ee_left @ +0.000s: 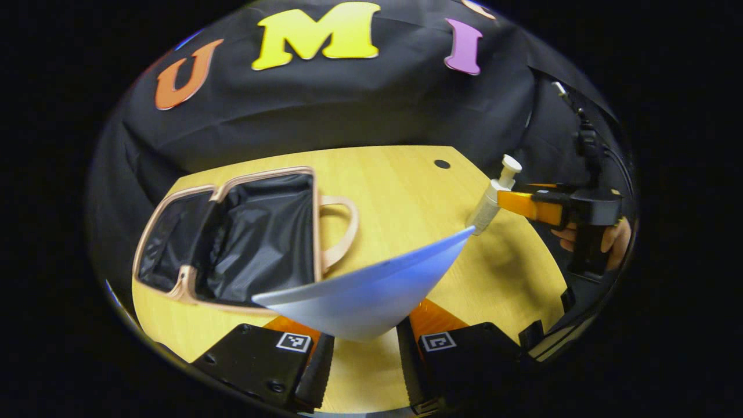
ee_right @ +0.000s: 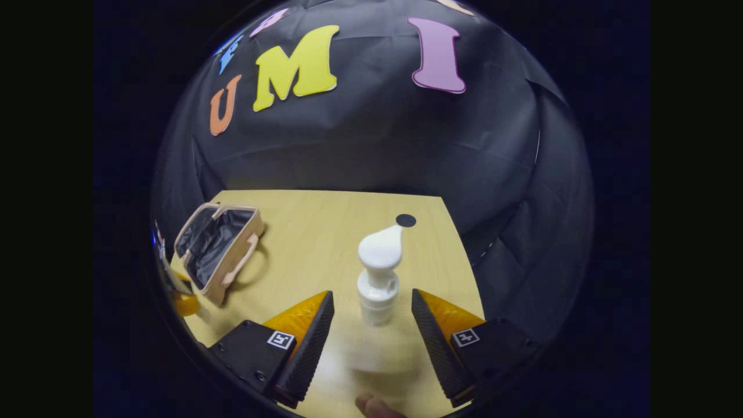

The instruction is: First open the suitcase, pack the skin care products into it, and then close the suitcase.

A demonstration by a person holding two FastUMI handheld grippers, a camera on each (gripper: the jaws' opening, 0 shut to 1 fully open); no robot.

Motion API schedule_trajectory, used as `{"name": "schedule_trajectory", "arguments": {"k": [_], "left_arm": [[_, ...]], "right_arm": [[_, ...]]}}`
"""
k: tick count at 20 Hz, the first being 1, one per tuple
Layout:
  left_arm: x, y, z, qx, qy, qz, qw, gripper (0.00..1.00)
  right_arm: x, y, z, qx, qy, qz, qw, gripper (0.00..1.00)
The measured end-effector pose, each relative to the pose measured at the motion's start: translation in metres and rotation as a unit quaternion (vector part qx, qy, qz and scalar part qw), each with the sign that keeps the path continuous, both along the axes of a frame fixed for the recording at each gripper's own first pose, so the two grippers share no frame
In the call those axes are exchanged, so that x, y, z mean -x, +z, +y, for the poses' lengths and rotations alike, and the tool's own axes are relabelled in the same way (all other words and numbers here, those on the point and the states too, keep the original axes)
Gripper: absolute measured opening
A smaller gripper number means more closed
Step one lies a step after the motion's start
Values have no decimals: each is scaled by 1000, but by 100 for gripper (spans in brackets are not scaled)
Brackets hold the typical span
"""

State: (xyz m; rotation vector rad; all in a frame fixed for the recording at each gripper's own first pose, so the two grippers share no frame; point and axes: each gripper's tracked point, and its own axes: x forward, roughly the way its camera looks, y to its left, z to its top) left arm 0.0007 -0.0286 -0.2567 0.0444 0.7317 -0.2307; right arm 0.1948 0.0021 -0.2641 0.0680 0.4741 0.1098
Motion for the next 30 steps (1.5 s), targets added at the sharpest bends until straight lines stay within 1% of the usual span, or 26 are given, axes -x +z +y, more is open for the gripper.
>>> {"name": "schedule_trajectory", "arguments": {"k": [2,3,4,6,7,9,10,11,13,15,16,17,21,24,27,30], "left_arm": [[20,8,30,-1,30,4,1000,54],[28,12,44,-6,43,5,999,54],[35,17,62,-14,57,3,998,54],[42,30,96,-26,86,-8,996,54],[44,36,112,-26,100,-14,995,54],[47,51,136,-19,128,-29,991,54],[49,57,147,-17,140,-34,989,54],[51,60,156,-18,146,-37,988,54],[47,68,172,-29,148,-44,988,54],[37,76,185,-43,150,-57,986,54],[30,81,190,-45,148,-65,986,54],[20,83,193,-44,145,-72,986,54],[-23,78,196,-40,122,-75,989,54],[-64,55,192,-38,98,-65,992,54],[-97,16,183,-36,75,-34,996,54],[-114,-24,181,-35,77,20,996,54]], "right_arm": [[-18,-7,7,11,2,-7,1000,80],[-29,-12,6,19,-6,-12,1000,80],[-32,-13,5,21,-12,-14,1000,73],[-34,-24,6,17,-28,-6,999,70],[-36,-28,4,11,-43,-3,999,72],[-38,-33,-1,-1,-71,5,997,63],[-35,-29,1,-14,-78,8,997,57],[-37,-35,2,-13,-79,15,997,51],[-32,-32,5,-2,-72,19,997,49],[-20,-33,12,-4,-68,33,997,47],[-12,-33,16,-8,-65,39,997,44],[-2,-31,20,-13,-63,44,997,47],[41,-17,35,-21,-50,48,997,47],[72,2,35,-9,-49,34,998,47],[99,22,33,-1,-52,22,998,47],[117,39,30,-7,-66,10,998,47]]}}
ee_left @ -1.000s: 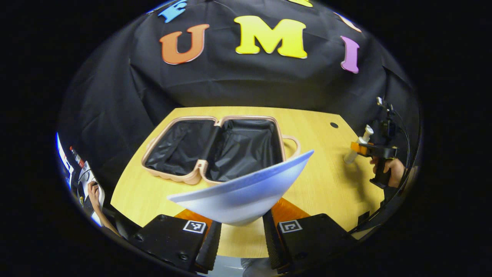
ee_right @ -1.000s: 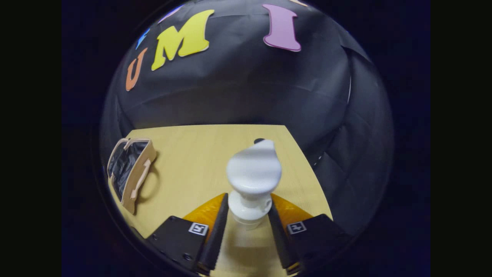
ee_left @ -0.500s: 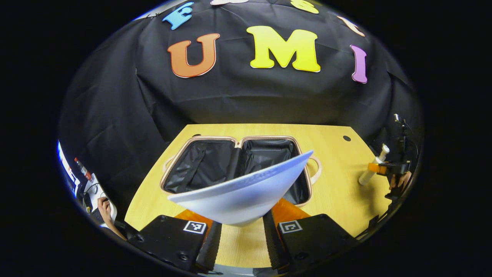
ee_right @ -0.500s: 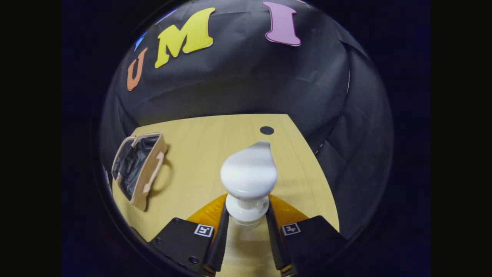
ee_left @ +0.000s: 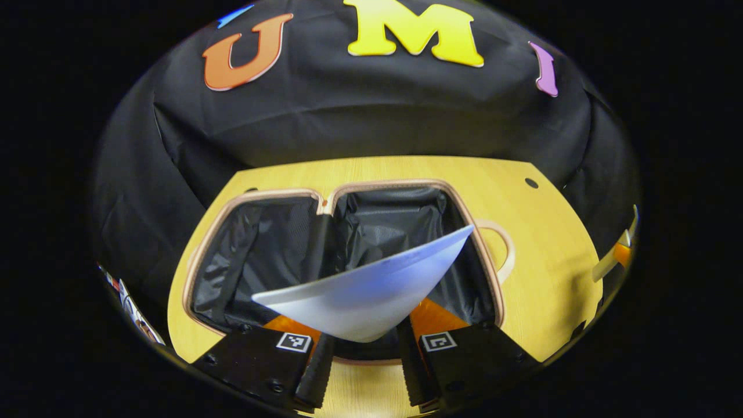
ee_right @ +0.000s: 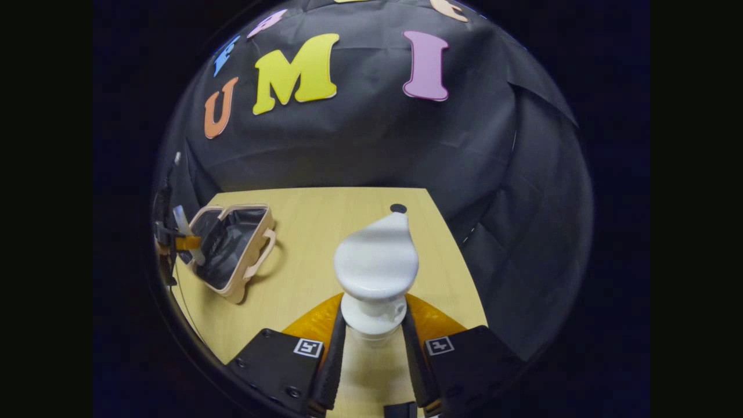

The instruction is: First open the suitcase, pack the skin care products into it, and then close the suitcase.

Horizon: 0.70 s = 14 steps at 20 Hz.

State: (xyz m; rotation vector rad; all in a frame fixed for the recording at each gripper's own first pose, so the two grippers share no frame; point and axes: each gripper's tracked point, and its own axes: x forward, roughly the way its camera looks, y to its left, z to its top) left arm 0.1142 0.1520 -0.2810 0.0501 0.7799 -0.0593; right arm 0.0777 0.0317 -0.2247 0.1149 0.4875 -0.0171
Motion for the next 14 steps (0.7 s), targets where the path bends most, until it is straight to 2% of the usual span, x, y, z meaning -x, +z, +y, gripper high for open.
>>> {"name": "schedule_trajectory", "arguments": {"k": [2,6,7,8,14], "left_arm": [[-1,-16,-2,10,3,28,1000,54],[-6,-51,1,7,3,83,997,55],[-7,-57,1,6,6,96,995,55],[-14,-54,1,5,3,84,996,55],[-45,-68,-2,-28,-28,86,996,54]], "right_arm": [[10,10,1,-12,-6,-12,1000,47],[27,14,-2,4,-23,-15,1000,47],[30,14,0,7,-25,-11,1000,43],[31,12,1,9,-25,-8,1000,47],[36,13,10,24,-28,4,999,46]]}}
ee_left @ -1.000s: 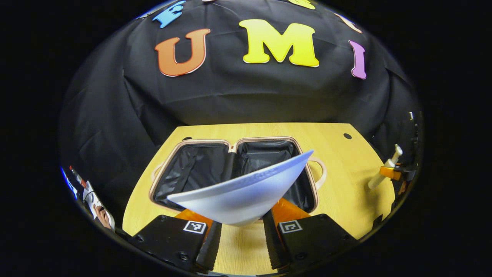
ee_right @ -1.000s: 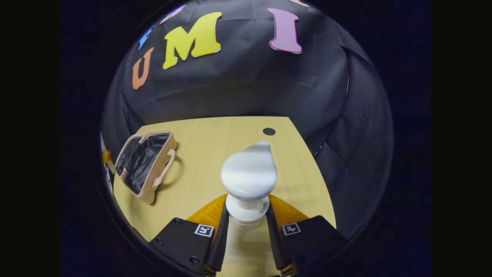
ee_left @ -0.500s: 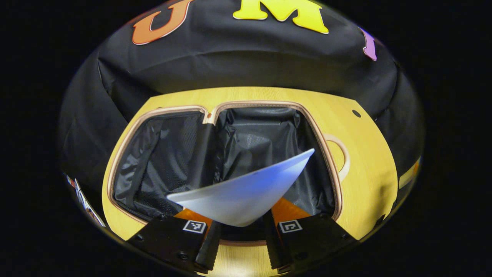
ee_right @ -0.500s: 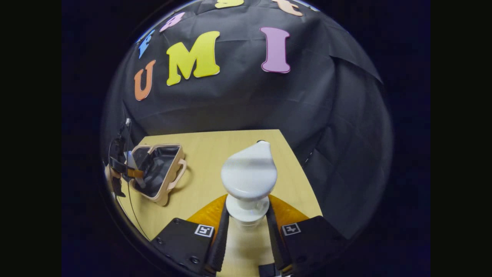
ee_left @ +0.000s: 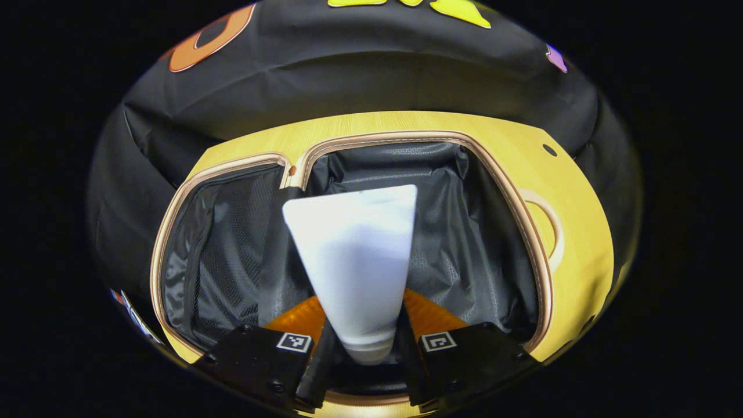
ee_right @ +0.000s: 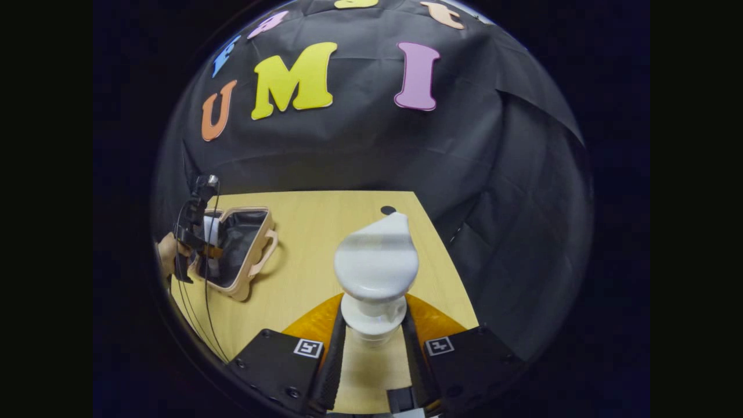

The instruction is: First open the suitcase, pack the skin care products into it, and then close the suitcase.

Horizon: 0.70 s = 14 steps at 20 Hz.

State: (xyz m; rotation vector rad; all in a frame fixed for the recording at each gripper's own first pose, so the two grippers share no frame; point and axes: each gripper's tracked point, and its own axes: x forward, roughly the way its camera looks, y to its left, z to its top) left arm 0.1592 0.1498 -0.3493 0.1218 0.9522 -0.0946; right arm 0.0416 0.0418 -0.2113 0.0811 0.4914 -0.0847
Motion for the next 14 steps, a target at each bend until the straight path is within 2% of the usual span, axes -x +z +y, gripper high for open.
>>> {"name": "schedule_trajectory", "arguments": {"k": [1,2,4,5,6,7,8,9,11,13,14], "left_arm": [[-1,-6,0,-2,1,8,1000,54],[-1,-13,1,-1,5,17,1000,53],[2,-22,0,13,18,26,999,51],[0,-21,-2,24,21,19,999,55],[1,-19,-3,28,20,15,999,43],[2,-20,-3,30,21,15,999,41],[3,-18,-3,33,23,14,999,47],[3,-19,-2,33,25,14,999,40],[5,-12,-1,39,33,0,999,40],[5,6,-7,75,28,-36,996,41],[7,18,-7,90,29,-55,994,57]], "right_arm": [[1,3,3,5,2,0,1000,43],[1,5,7,10,7,-1,1000,47],[1,12,18,15,19,-2,1000,44],[-2,17,24,13,24,-1,1000,47],[-8,24,33,8,30,-3,1000,47],[-17,34,43,1,40,-9,999,47],[-27,46,55,-7,48,-17,999,46],[-39,59,67,-15,56,-27,998,46],[-67,85,100,-31,84,-45,995,47],[-94,103,144,-40,126,-51,990,47],[-109,105,170,-42,152,-50,986,46]]}}
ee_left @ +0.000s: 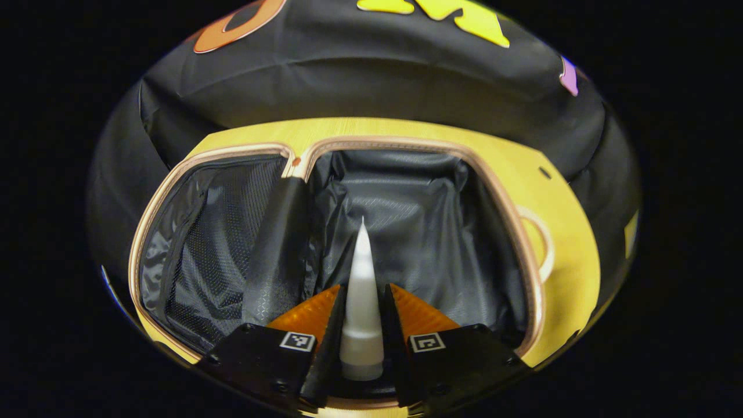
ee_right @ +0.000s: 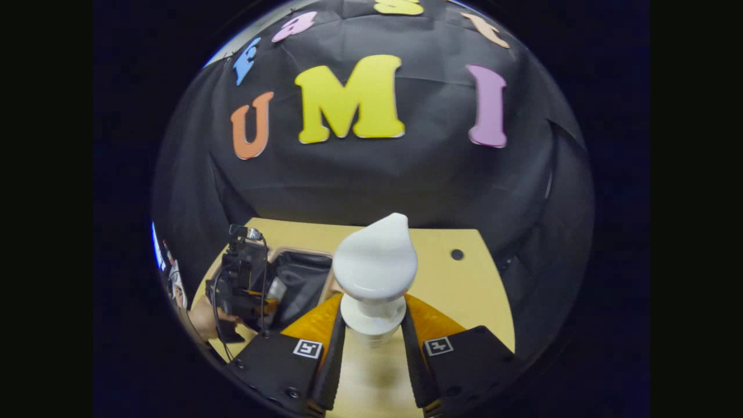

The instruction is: First open the suitcase, pack the skin care products into it, and then close the suitcase.

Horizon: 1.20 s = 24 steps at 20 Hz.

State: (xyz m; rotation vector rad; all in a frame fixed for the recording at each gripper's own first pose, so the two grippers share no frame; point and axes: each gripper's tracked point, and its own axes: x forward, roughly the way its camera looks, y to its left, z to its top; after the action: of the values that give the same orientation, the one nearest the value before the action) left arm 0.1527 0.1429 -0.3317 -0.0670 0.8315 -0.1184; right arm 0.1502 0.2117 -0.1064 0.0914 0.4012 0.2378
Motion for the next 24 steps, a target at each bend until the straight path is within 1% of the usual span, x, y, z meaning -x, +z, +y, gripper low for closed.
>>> {"name": "schedule_trajectory", "arguments": {"k": [1,2,3,4,5,6,7,9,10,11,13,15,17,19,20,22,24], "left_arm": [[5,10,0,11,3,-14,1000,48],[11,17,3,14,10,-24,1000,70],[20,25,8,13,20,-32,999,79],[28,30,15,14,34,-41,998,75],[38,32,20,19,44,-45,998,86],[47,34,26,20,56,-49,997,78],[57,34,35,18,67,-56,996,79],[76,37,50,14,89,-67,994,80],[87,43,60,10,101,-71,992,80],[96,42,68,7,109,-77,991,81],[109,57,85,-11,120,-107,987,82],[120,76,98,-29,121,-147,981,82],[130,93,109,-43,120,-173,977,82],[138,115,116,-45,122,-203,971,82],[142,127,117,-44,120,-222,967,82],[149,153,118,-36,107,-270,956,82],[155,163,120,-36,104,-289,951,81]], "right_arm": [[-13,-1,25,5,25,5,1000,46],[-25,-6,50,11,46,11,999,47],[-34,-11,74,16,65,17,998,47],[-37,-17,98,20,84,22,996,47],[-40,-26,120,23,100,30,994,47],[-40,-39,138,26,115,43,992,47],[-39,-54,155,29,127,60,990,47],[-34,-84,176,39,142,94,985,47],[-29,-95,183,44,145,109,982,44],[-25,-104,189,48,149,123,980,47],[-17,-121,199,48,153,148,976,47],[-9,-132,201,47,153,168,973,47],[-7,-144,199,53,149,187,970,47],[-9,-154,198,56,140,204,967,47],[-11,-153,199,48,134,207,968,47],[-20,-153,198,37,121,216,968,47],[-33,-156,201,18,99,231,968,47]]}}
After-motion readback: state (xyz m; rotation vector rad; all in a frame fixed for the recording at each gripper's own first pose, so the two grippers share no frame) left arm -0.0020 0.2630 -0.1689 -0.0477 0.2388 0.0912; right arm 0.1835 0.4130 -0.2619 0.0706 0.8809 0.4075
